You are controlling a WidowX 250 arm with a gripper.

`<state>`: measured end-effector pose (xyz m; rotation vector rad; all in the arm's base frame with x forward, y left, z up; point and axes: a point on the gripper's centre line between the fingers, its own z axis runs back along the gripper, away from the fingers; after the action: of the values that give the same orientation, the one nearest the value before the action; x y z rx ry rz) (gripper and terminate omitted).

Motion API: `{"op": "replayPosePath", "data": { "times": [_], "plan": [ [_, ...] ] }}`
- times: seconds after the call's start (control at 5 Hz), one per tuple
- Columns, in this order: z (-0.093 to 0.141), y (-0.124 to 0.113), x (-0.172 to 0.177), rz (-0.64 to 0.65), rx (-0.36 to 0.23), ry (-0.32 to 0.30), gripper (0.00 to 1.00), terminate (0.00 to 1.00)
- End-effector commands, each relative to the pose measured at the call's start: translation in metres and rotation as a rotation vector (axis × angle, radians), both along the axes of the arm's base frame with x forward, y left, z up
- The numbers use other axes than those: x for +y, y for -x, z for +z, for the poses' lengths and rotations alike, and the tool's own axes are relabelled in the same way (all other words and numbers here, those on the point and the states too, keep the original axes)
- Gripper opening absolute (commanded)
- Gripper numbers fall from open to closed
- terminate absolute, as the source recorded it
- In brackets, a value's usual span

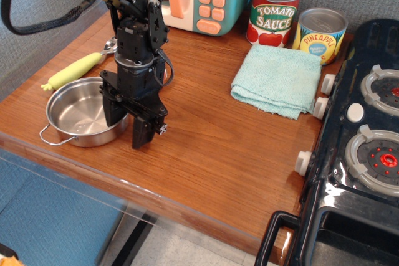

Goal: Hold the tiffin box which is near the spatula, and place it on edge of the table.

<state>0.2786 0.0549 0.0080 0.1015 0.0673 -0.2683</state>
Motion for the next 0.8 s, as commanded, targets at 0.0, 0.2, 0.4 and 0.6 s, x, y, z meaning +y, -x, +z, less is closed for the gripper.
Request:
{"op": "replayPosePath", "data": {
  "times": [0.0, 0.2, 0.4, 0.6],
  "plan": [
    [0.014, 0.004, 0.001, 0.038, -0.062, -0.02, 0.0, 0.0],
    [0.028, 0.013, 0.0, 0.133, -0.098, -0.1, 0.0, 0.0],
    [0.047, 0.026, -0.013, 0.191, -0.152, -0.159, 0.0, 0.0],
    [0.048, 0.033, -0.052, 0.032, -0.182, -0.097, 0.0, 0.0]
  ]
}}
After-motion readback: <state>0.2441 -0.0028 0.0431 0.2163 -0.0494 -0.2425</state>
